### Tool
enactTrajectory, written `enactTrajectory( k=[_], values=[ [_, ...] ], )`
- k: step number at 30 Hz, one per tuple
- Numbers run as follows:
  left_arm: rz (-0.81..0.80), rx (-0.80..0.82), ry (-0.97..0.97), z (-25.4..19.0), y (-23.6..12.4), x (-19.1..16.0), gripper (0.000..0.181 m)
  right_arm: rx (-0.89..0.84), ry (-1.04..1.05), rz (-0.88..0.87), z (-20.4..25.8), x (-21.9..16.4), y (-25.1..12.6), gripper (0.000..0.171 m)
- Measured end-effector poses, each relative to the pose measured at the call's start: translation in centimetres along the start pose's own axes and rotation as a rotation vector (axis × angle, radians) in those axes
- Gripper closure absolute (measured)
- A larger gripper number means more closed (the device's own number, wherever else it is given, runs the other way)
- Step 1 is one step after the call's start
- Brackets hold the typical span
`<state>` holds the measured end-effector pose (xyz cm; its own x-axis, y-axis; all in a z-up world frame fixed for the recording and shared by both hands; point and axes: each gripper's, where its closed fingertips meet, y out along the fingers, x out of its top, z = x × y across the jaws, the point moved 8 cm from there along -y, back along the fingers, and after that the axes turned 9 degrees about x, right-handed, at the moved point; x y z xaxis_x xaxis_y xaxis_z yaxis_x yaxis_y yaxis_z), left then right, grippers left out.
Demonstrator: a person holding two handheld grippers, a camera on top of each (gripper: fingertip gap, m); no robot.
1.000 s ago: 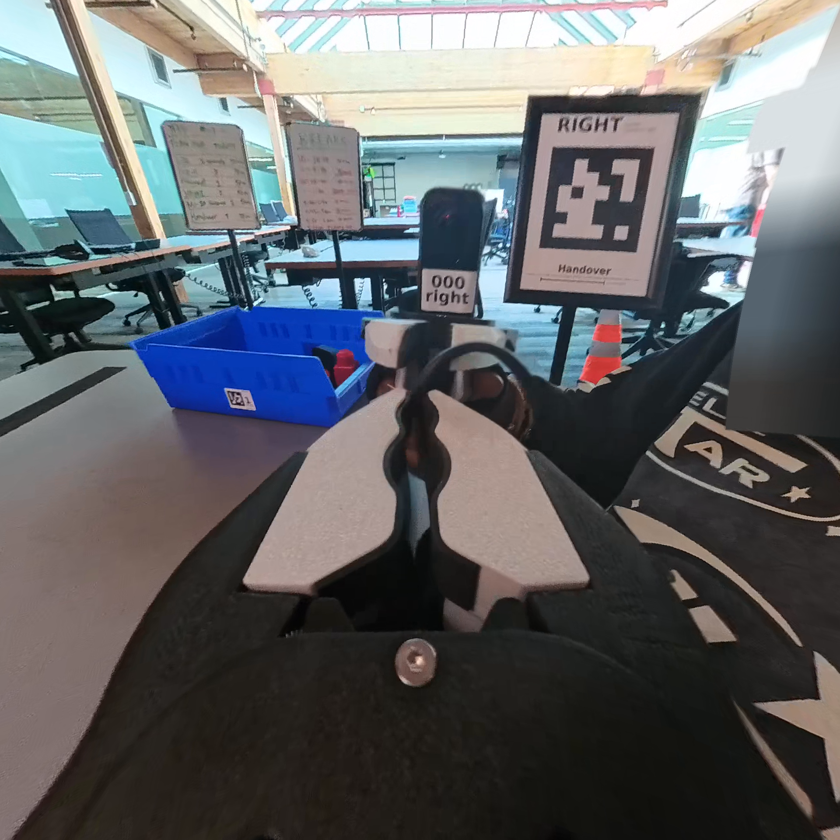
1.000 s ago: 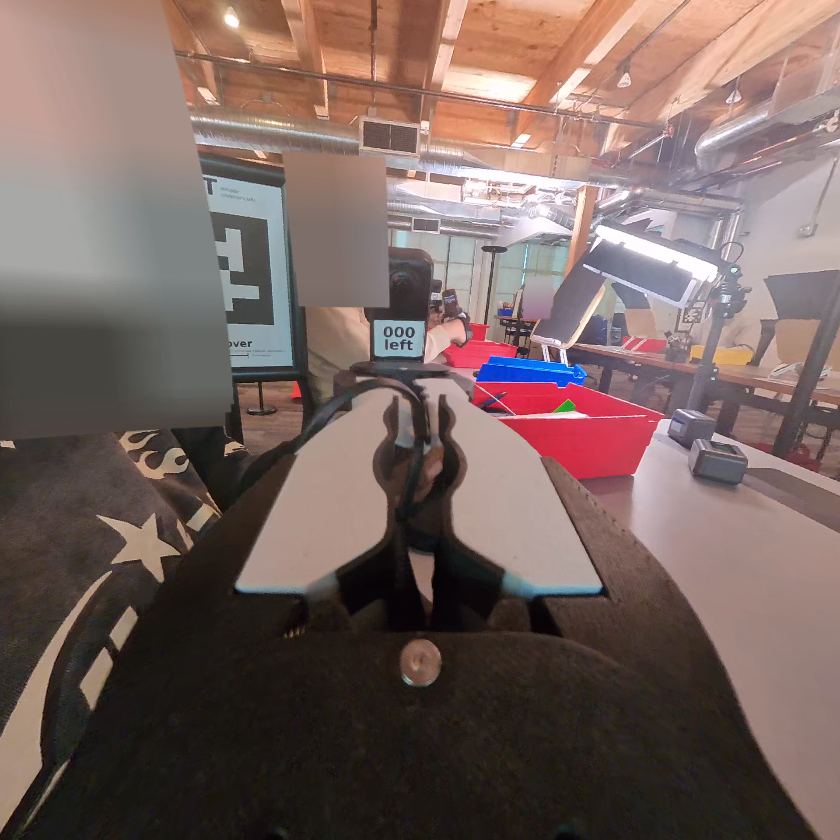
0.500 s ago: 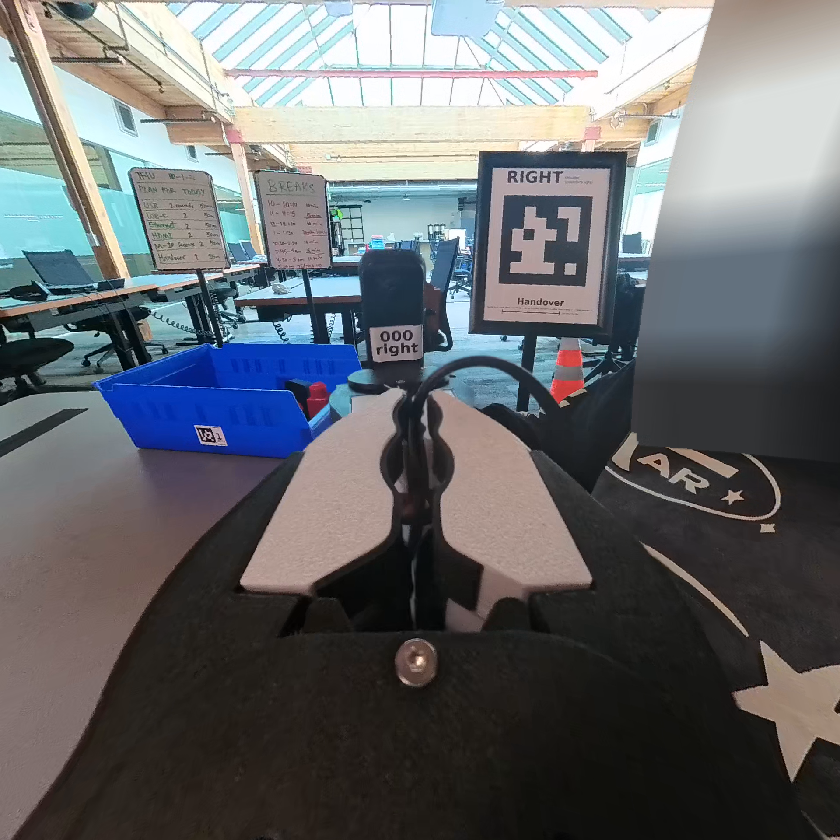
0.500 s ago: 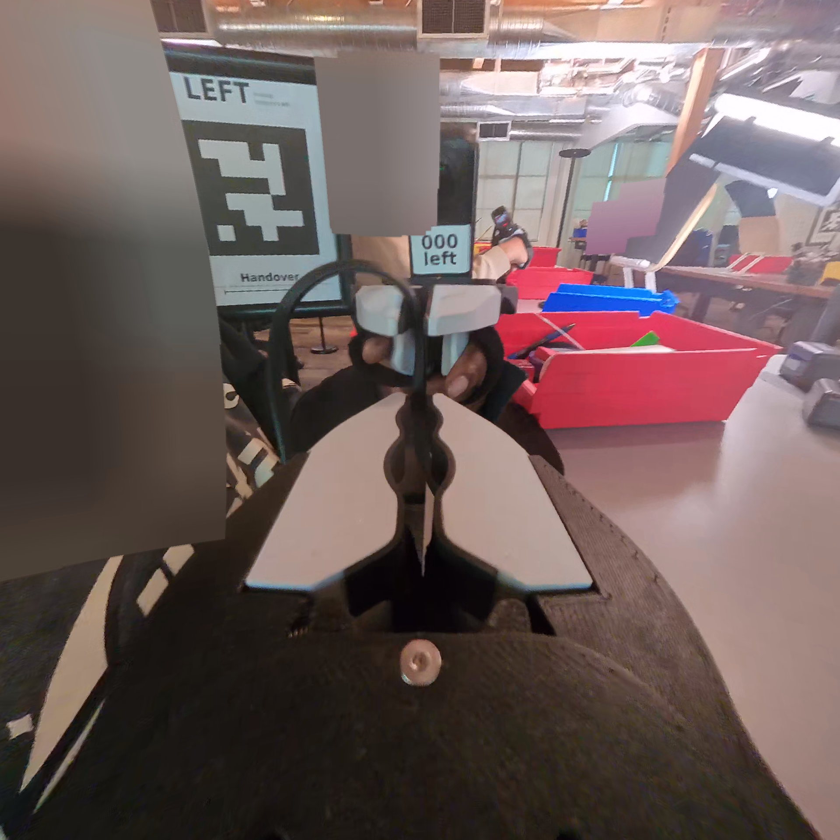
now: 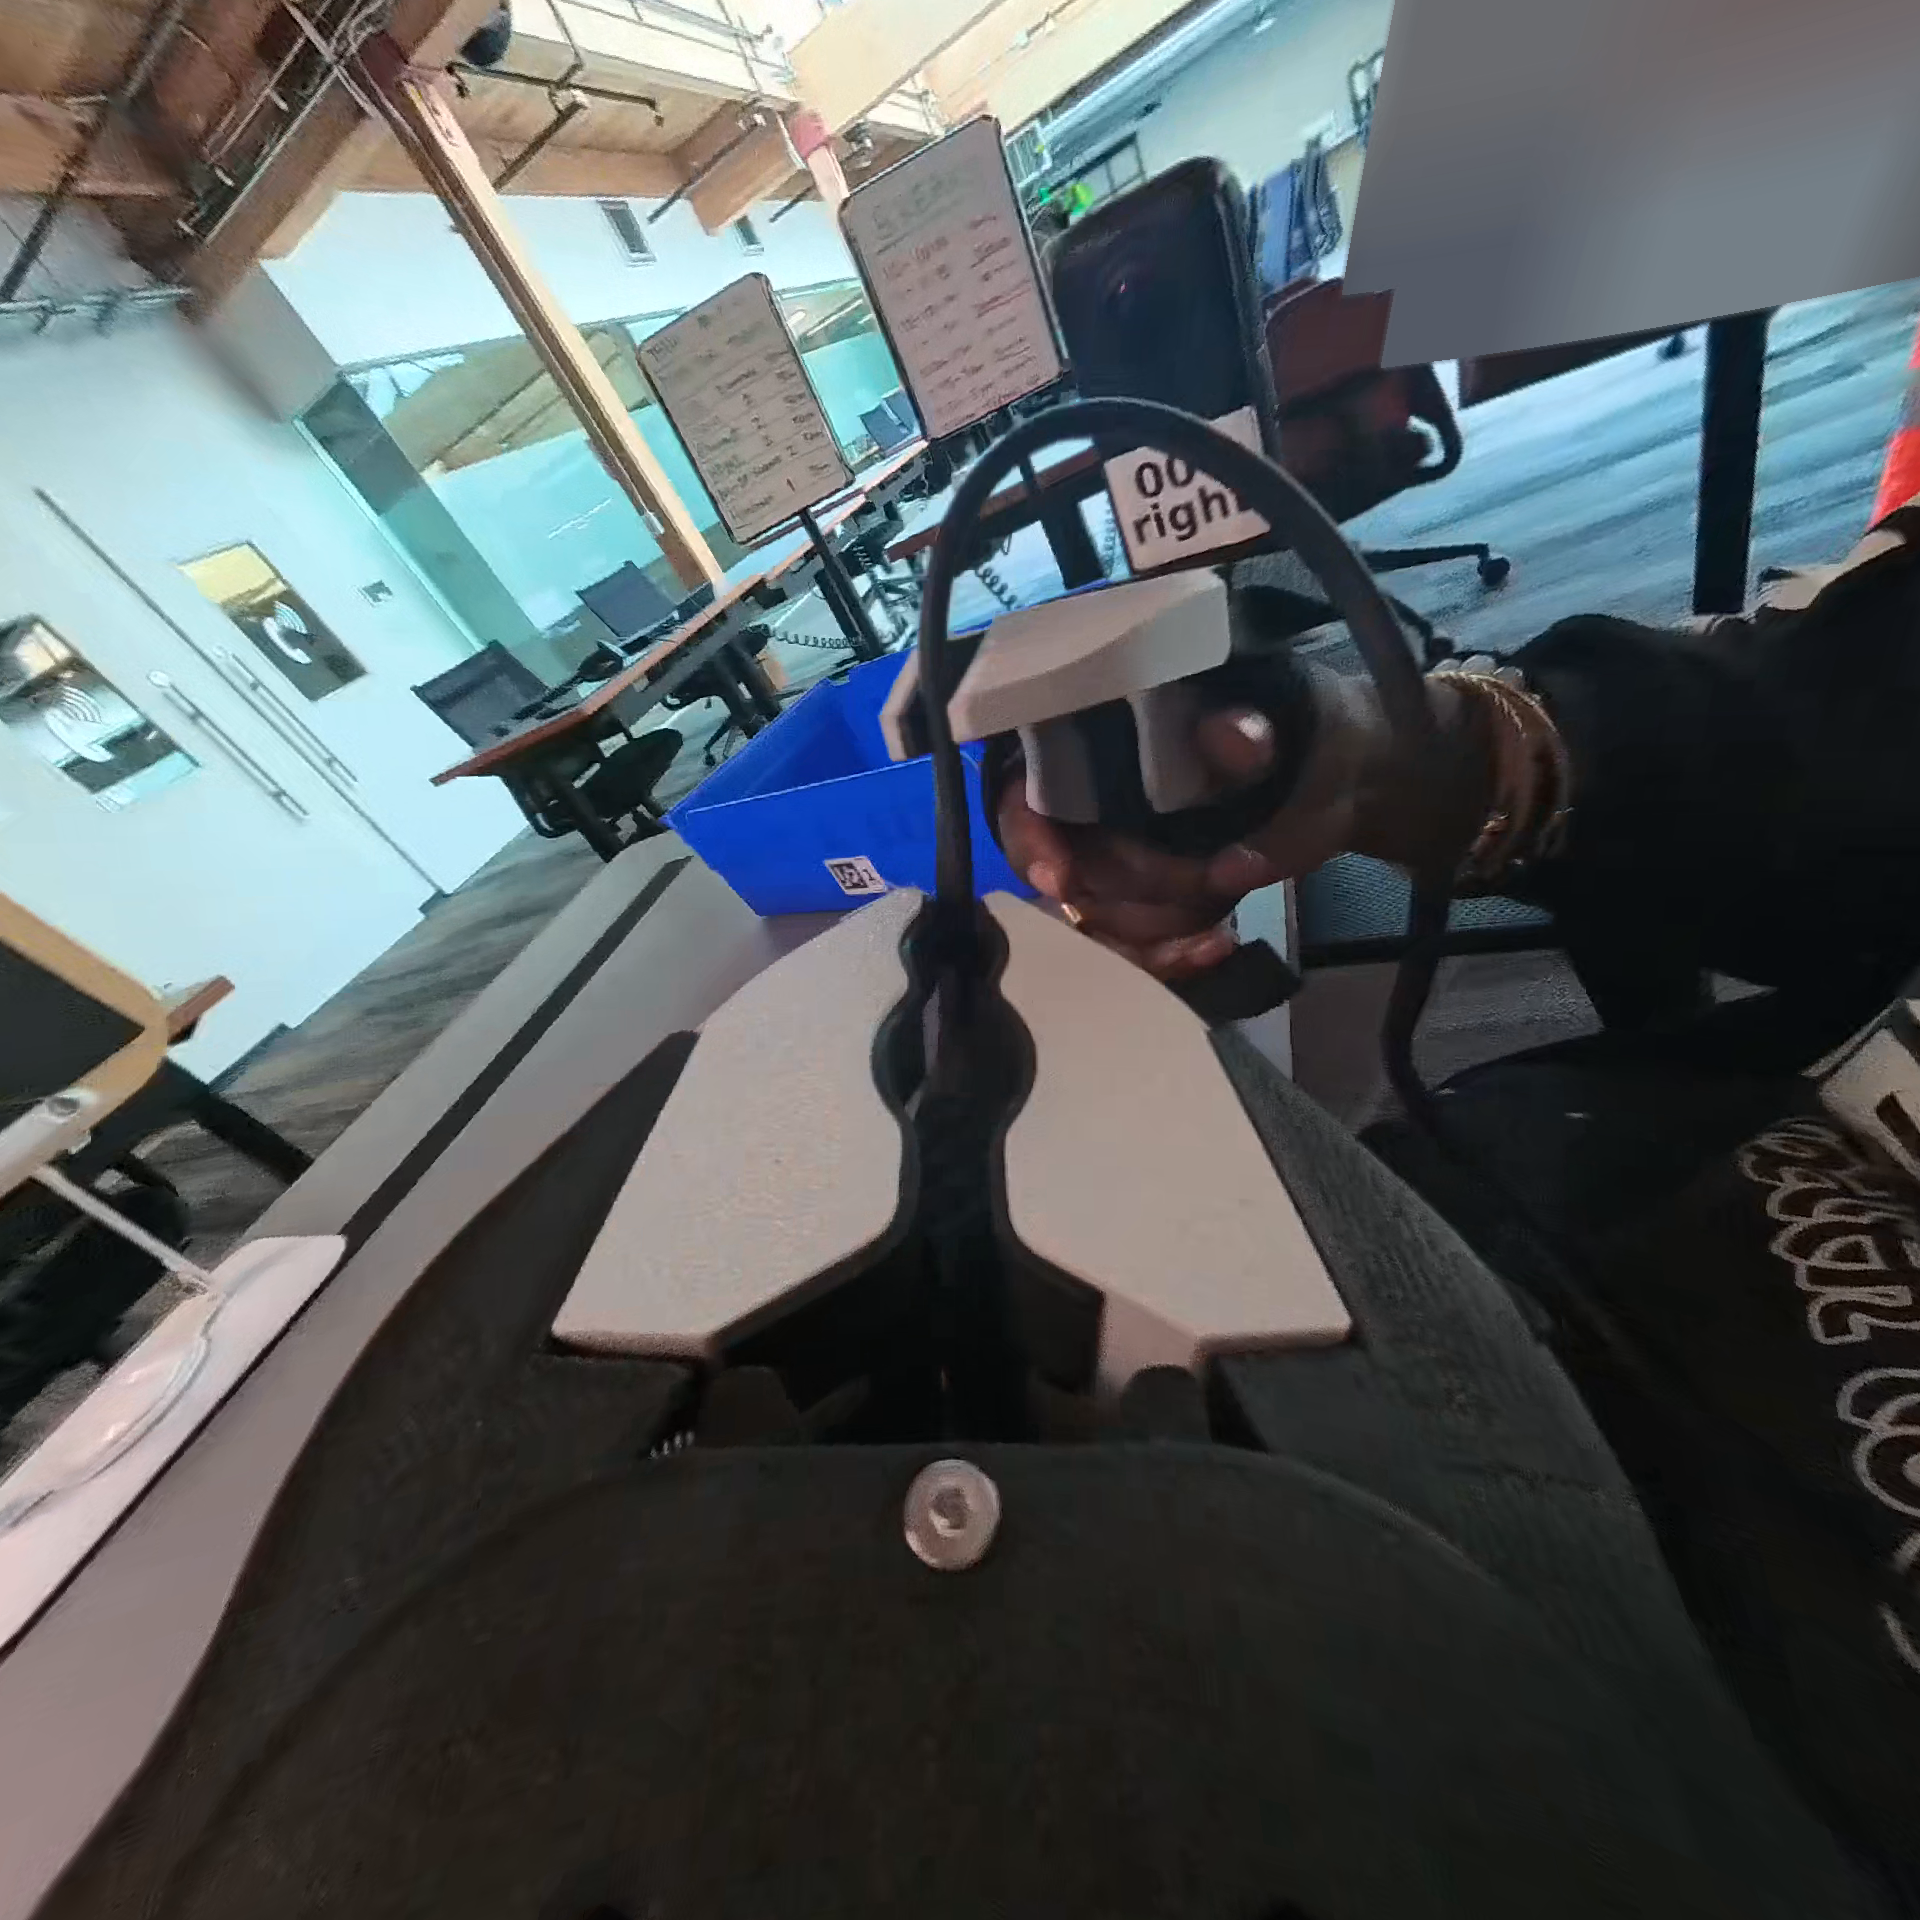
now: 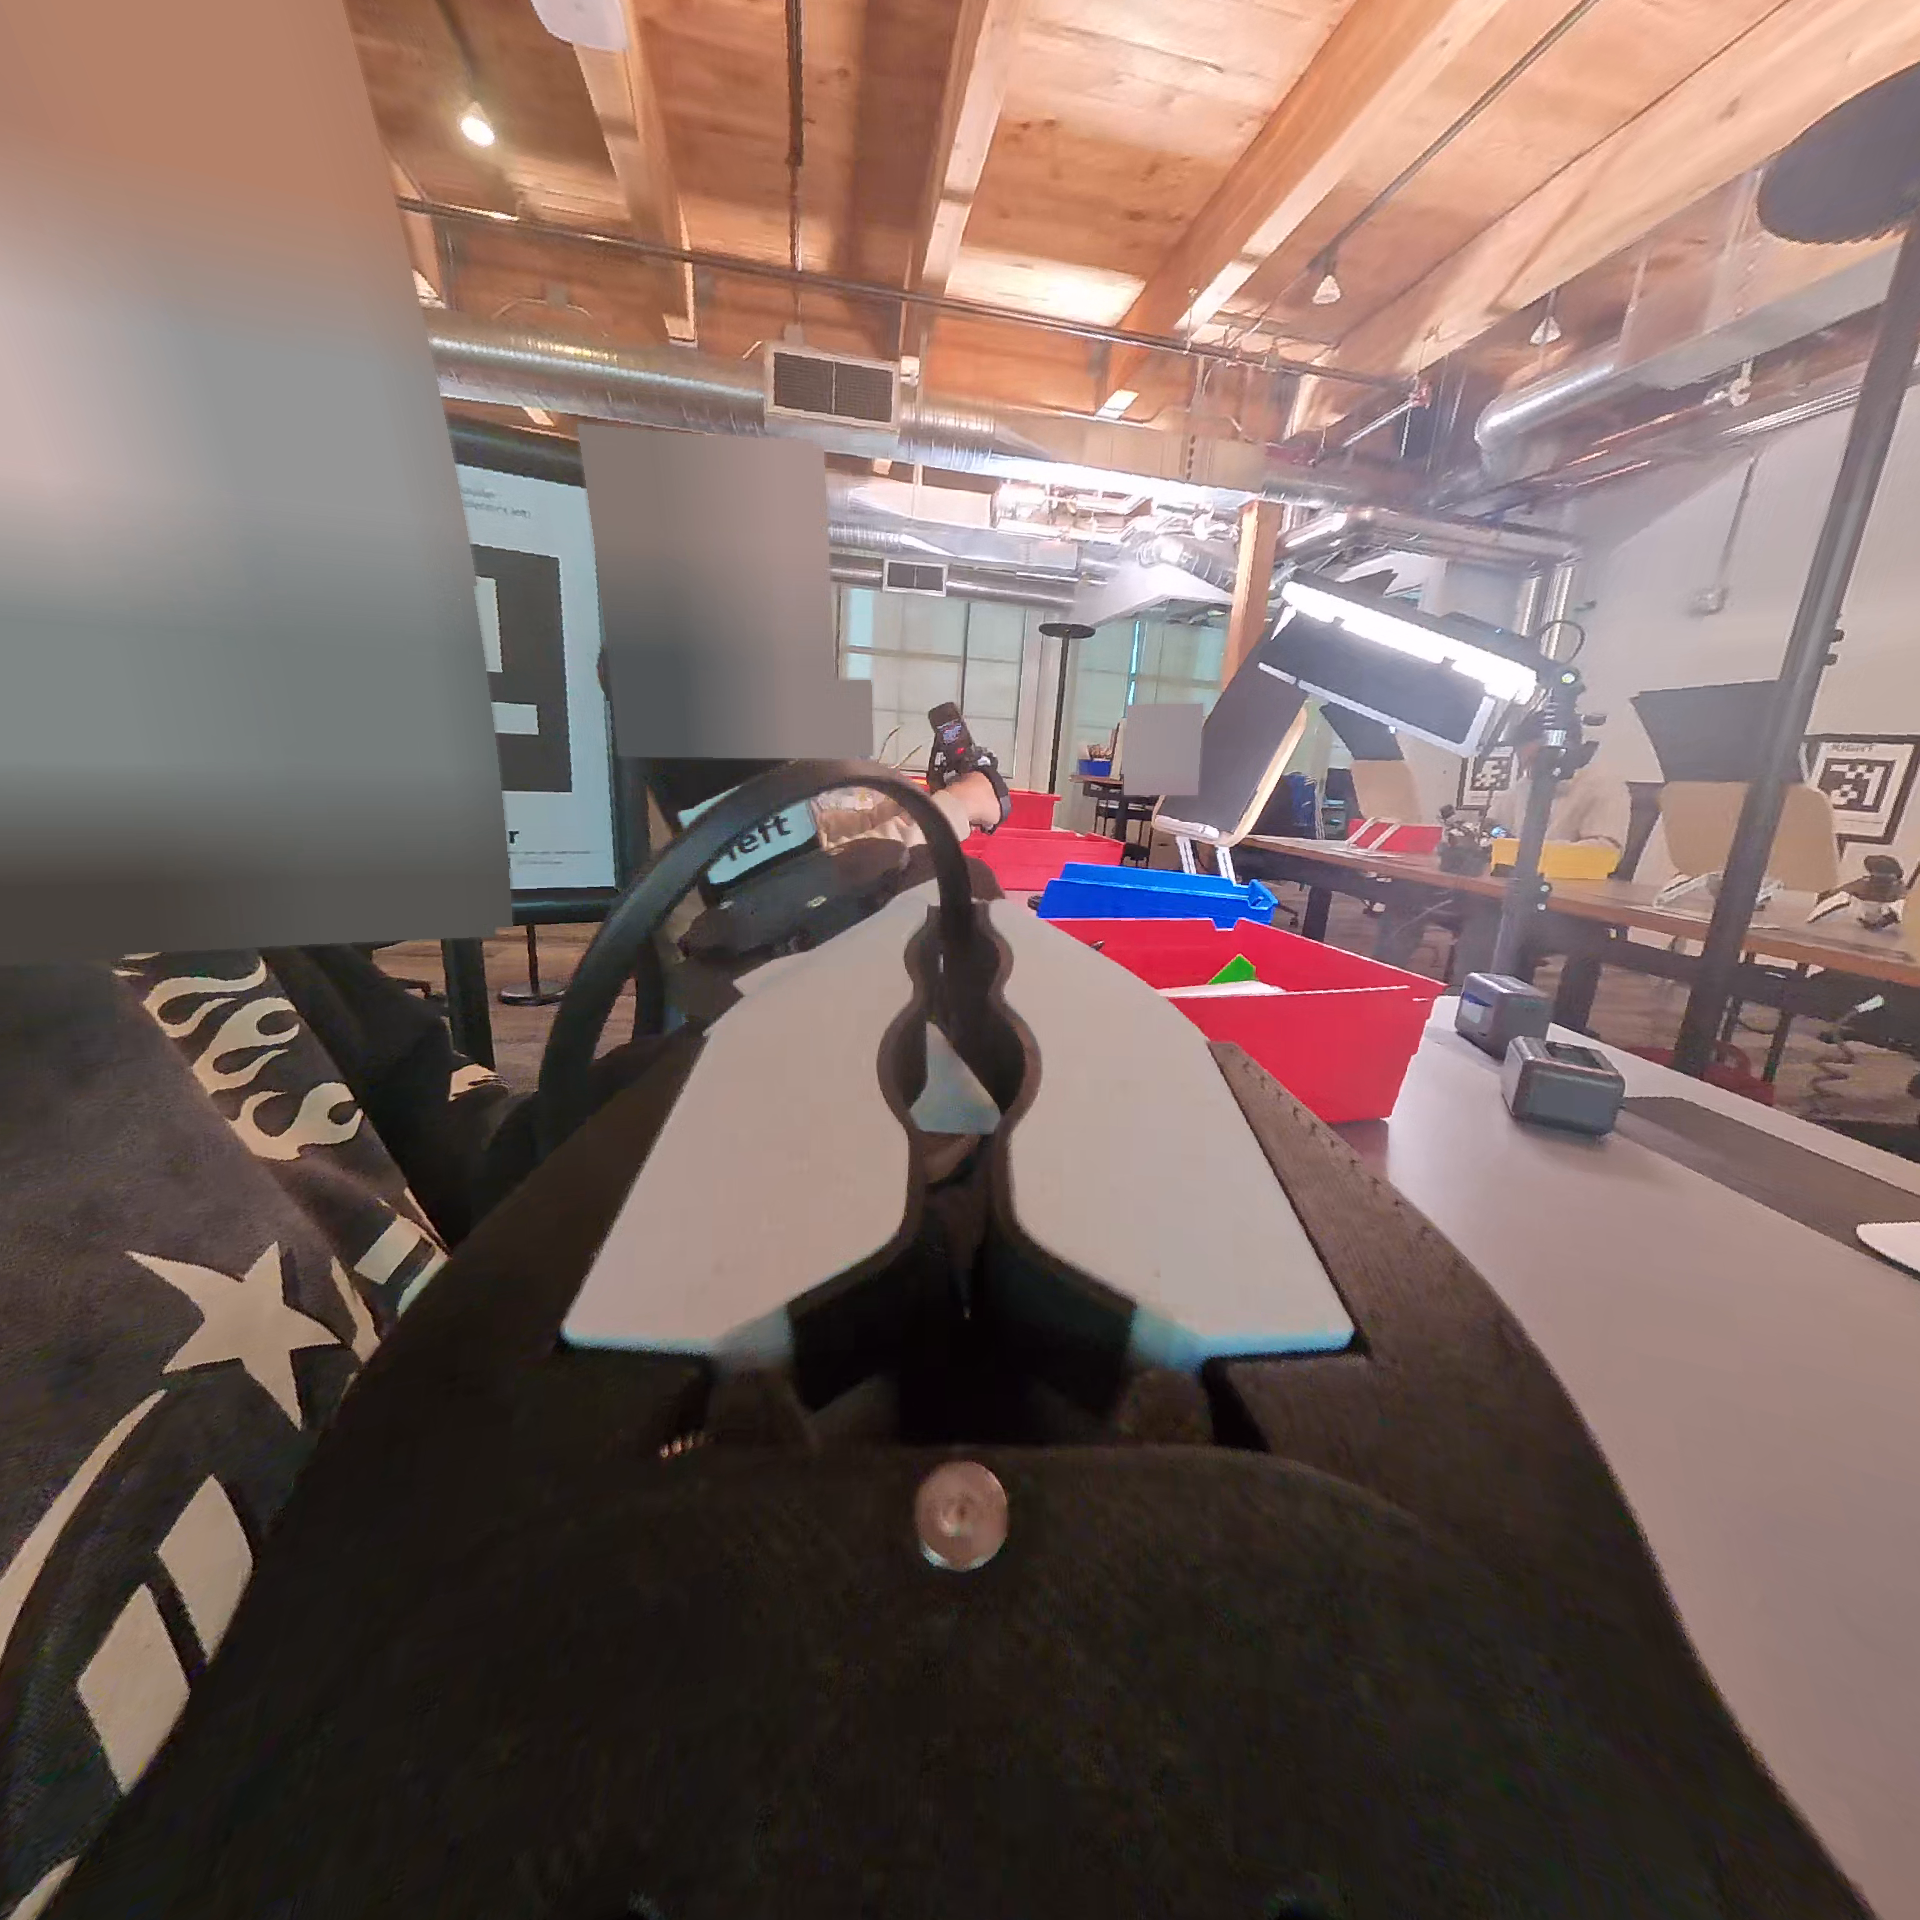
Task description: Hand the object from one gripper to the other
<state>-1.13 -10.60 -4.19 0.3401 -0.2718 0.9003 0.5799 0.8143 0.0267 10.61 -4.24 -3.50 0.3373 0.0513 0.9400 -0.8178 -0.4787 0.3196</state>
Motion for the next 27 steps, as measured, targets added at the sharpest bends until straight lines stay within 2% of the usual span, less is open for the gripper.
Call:
enactTrajectory(
  k=[3,7,10,14,16,18,21,24,27],
  values=[
    [-0.035,-0.070,-0.066,-0.1,-0.2,0.2,0.176,0.045,0.002,-0.004,0.3,0.2,0.0,0.165],
    [-0.172,-0.221,-0.302,0.6,-1.0,0.7,0.176,0.059,0.004,0.031,0.0,0.0,-0.3,0.154],
    [-0.243,-0.311,-0.387,0.9,-1.6,1.0,0.176,0.115,0.095,0.082,-0.2,-0.9,-0.2,0.149],
    [-0.258,-0.382,-0.400,0.5,-1.8,1.3,0.176,0.186,0.140,0.161,0.2,-2.4,0.4,0.150],
    [-0.254,-0.398,-0.389,0.2,-1.7,1.3,0.176,0.249,0.156,0.172,0.7,-2.6,0.6,0.165],
    [-0.264,-0.404,-0.390,0.1,-1.8,1.4,0.176,0.274,0.166,0.181,1.0,-2.5,0.7,0.169],
    [-0.279,-0.432,-0.393,-0.1,-1.8,1.5,0.176,0.298,0.171,0.174,1.2,-2.4,0.7,0.169],
    [-0.300,-0.472,-0.405,-0.3,-2.0,1.7,0.176,0.375,0.220,0.158,1.7,-2.5,0.7,0.155],
    [-0.326,-0.534,-0.426,-0.6,-2.1,1.8,0.176,0.417,0.230,0.190,2.2,-3.0,1.0,0.157]
  ],
)
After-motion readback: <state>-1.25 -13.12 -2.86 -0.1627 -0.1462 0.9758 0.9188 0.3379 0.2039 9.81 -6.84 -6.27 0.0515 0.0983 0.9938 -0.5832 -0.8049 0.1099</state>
